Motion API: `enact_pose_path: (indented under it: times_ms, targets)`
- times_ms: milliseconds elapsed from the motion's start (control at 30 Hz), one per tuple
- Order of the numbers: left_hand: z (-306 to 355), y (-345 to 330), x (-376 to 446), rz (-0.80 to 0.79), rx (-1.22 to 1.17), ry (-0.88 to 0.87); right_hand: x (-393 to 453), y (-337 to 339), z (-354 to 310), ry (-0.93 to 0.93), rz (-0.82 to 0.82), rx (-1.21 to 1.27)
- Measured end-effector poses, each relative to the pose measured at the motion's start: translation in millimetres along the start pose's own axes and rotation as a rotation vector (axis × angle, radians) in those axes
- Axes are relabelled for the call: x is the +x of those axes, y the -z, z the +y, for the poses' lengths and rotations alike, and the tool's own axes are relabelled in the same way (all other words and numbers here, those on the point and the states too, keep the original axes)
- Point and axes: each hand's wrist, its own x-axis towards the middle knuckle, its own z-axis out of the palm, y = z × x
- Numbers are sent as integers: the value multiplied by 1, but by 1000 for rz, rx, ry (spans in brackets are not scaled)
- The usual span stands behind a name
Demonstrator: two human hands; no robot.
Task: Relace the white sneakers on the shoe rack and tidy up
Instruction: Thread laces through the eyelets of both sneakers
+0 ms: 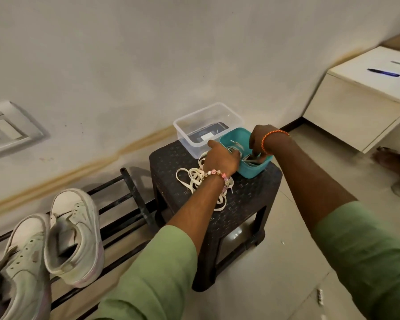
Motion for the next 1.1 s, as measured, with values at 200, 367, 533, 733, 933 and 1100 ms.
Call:
enact_pose_path:
  times_ms: [200,367,533,733,933,1100]
  targets:
    - [-2,-3,-6,-41,-260,-10,4,-27,-7,54,91,-163]
    - [-2,-6,-8,-15,-349,-29,5,-32,-4,49,107,-118]
    - [-9,4,-14,8,-334,-44,-8,-11,10,-55,266,263]
    - [-16,29,-35,102,-330,-115,-65,30,-16,108,112,803]
    - [-39,82,-73,187,-510,-91,-95,27,-91,295,-149,1125]
    - [-80,136,-106,137,-614,-1,-111,5,-182,271,-250,1163]
